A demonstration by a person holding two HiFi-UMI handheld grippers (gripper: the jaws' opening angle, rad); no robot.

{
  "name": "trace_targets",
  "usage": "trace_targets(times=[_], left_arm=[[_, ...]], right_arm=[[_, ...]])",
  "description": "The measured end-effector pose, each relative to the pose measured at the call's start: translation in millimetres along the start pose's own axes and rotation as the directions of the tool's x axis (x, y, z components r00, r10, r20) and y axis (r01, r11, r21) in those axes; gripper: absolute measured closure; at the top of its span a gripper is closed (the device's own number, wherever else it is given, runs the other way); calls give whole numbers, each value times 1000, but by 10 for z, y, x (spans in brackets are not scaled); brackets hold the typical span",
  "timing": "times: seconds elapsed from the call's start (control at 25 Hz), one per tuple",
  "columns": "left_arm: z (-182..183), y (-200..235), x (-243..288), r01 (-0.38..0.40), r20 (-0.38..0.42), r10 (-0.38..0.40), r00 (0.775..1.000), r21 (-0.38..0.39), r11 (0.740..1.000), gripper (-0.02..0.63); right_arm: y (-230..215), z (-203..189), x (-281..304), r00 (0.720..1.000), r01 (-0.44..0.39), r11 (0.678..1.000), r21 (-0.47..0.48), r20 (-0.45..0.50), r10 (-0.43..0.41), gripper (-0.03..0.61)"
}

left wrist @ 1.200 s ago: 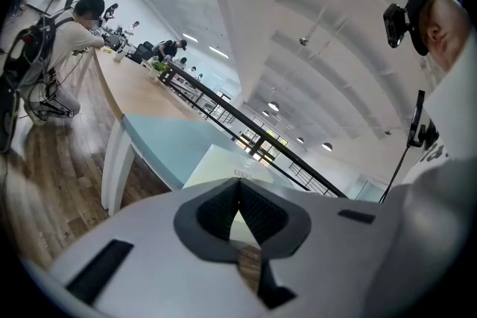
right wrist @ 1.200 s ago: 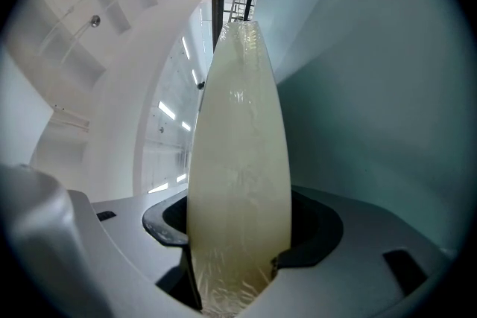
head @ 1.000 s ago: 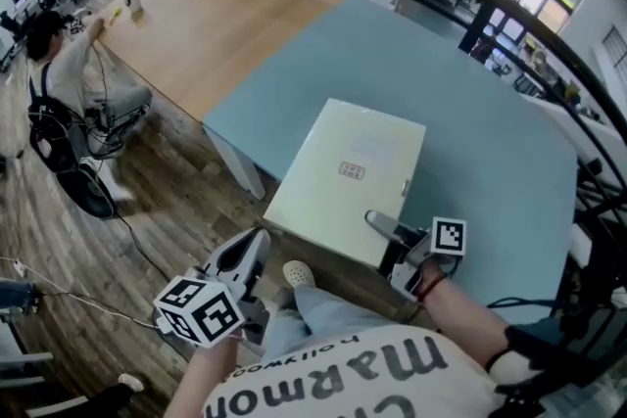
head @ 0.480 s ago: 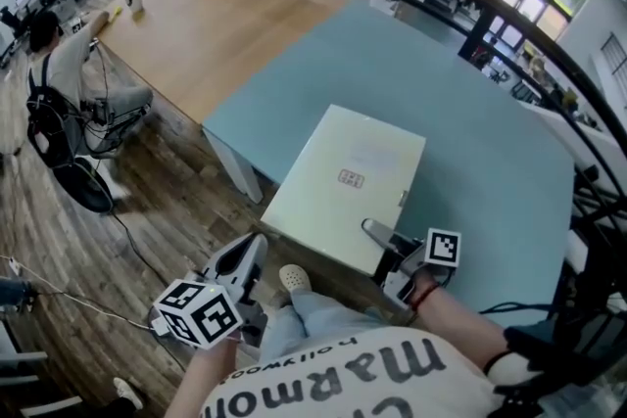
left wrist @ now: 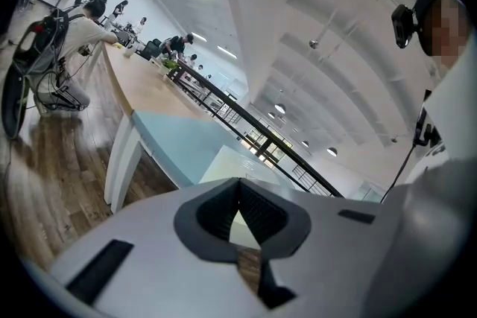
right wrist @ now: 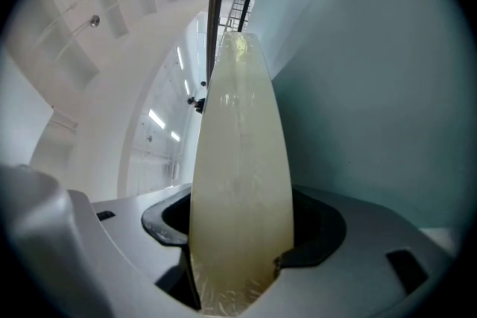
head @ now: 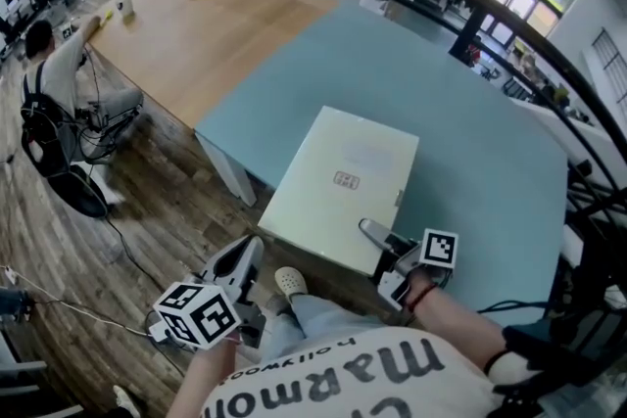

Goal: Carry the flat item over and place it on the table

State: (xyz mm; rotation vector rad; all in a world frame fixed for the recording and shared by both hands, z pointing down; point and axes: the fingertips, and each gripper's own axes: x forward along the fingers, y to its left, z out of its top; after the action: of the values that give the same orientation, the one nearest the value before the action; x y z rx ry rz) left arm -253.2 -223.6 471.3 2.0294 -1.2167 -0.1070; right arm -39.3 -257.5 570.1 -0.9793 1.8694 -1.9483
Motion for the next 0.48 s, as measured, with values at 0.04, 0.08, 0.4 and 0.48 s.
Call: trace_targets(times=[0.04, 0.08, 0.4, 0.48], left_arm=[[10, 1, 7, 0, 2, 0, 1000, -1, 1000, 611], [19, 3, 14, 0, 6, 0, 1000, -3, 1000, 611], [-37, 27, 83, -11, -4, 10, 1000, -18, 1000, 612], [-38, 21, 85, -12, -7, 12, 1000, -15, 1000, 611]], right_arm=[[0, 10, -4, 1000, 7, 1000, -2, 2, -7, 273], [-5, 25, -9, 1000, 13, 1000, -5, 4, -13, 273], [-65, 108, -31, 998, 52, 998, -21, 39, -52, 270], [-45, 106, -33, 997, 66, 998, -25, 47, -64, 269]])
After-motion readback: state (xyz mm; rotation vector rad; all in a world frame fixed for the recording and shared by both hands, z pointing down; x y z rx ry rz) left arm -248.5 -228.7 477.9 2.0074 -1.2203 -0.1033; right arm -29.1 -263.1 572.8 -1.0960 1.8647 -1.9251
